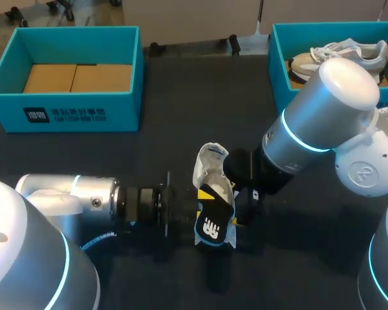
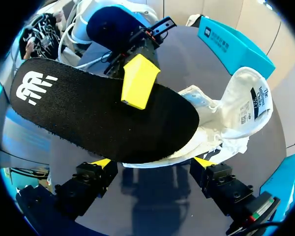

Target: Take the shoe out of the shoebox, open the shoe tongue, remove and reinsert the insole, then place the shoe into the shoebox

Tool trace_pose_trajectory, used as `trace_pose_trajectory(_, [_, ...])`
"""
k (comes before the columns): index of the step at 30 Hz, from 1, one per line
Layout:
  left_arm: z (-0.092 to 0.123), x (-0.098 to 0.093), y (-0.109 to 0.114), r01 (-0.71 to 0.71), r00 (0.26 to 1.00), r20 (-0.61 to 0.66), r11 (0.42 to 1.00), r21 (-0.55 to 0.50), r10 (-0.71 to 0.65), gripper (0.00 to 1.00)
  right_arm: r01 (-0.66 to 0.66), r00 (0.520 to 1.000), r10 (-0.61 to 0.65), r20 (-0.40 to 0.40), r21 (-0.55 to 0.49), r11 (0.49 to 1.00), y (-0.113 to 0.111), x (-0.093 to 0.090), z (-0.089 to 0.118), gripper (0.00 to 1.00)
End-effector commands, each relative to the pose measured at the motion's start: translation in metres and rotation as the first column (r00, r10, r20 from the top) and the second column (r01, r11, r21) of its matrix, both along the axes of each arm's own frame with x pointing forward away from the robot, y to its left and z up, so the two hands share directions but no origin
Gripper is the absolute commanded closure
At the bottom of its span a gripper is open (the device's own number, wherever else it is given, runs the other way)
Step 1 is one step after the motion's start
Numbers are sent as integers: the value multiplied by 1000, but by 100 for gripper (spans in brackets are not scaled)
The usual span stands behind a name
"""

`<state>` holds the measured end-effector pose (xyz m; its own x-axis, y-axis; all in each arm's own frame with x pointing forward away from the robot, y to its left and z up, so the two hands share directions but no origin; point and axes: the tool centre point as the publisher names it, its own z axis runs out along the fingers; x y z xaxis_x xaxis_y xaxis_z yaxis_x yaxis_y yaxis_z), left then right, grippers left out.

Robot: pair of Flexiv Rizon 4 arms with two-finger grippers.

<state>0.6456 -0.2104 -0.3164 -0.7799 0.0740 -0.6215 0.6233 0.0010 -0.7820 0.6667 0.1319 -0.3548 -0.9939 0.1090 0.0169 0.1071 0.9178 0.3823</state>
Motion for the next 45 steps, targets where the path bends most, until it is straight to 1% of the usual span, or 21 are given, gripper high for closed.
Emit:
trace_pose_trajectory(1, [4, -2, 0, 12, 1000, 5, 1000, 15, -12, 71, 2, 1000, -2, 3, -3, 1000, 2, -1, -1, 0])
trace_pose_trajectory(4, [4, -3, 0, 31, 999, 8, 999, 31, -31, 70, 2, 1000, -2, 3, -3, 1000, 2, -1, -1, 0])
trace_pose_trajectory(6, [4, -3, 0, 33, 999, 17, 999, 42, -34, 72, 2, 1000, -2, 3, -3, 1000, 2, -1, -1, 0])
trace_pose_trajectory(8, [6, -3, -1, 42, 999, 24, 998, 50, -43, 78, 2, 1000, -2, 3, -3, 1000, 2, -1, -1, 0])
trace_pose_trajectory(9, [7, -4, -2, 51, 998, 27, 997, 58, -52, 80, 2, 1000, -2, 3, -3, 1000, 2, -1, -1, 0])
trace_pose_trajectory(10, [9, -4, -2, 54, 998, 31, 997, 60, -56, 83, 2, 1000, -2, 3, -3, 1000, 2, -1, -1, 0])
trace_pose_trajectory(11, [9, -5, -3, 57, 998, 34, 996, 62, -59, 89, 2, 1000, -2, 3, -3, 1000, 2, -1, -1, 0])
trace_pose_trajectory(12, [11, -5, -4, 63, 997, 36, 996, 65, -66, 100, 2, 1000, -2, 3, -3, 1000, 2, -1, -1, 0])
trace_pose_trajectory(16, [8, -4, -5, 63, 997, 37, 996, 64, -66, 100, 2, 1000, -2, 3, -3, 1000, 2, -1, -1, 0])
trace_pose_trajectory(23, [-6, 3, -4, 71, 997, 29, 995, 68, -73, 100, 2, 1000, -2, 3, -3, 1000, 2, -1, -1, 0])
trace_pose_trajectory(27, [-14, 8, -5, 76, 995, 50, 994, 78, -80, 100, 2, 1000, -2, 3, -3, 1000, 2, -1, -1, 0])
trace_pose_trajectory(34, [-26, 19, -4, 19, 996, 84, 994, 108, -28, 100, 2, 1000, -2, 3, -3, 1000, 2, -1, -1, 0])
trace_pose_trajectory(37, [-28, 23, -2, -6, 995, 96, 991, 137, -7, 100, 2, 1000, -2, 3, -3, 1000, 2, -1, -1, 0])
trace_pose_trajectory(42, [-28, 23, -1, -12, 996, 85, 990, 141, 0, 100, 2, 1000, -2, 3, -3, 1000, 2, -1, -1, 0])
trace_pose_trajectory(45, [-24, 20, 1, -7, 997, 79, 991, 134, -4, 100, 2, 1000, -2, 3, -3, 1000, 2, -1, -1, 0])
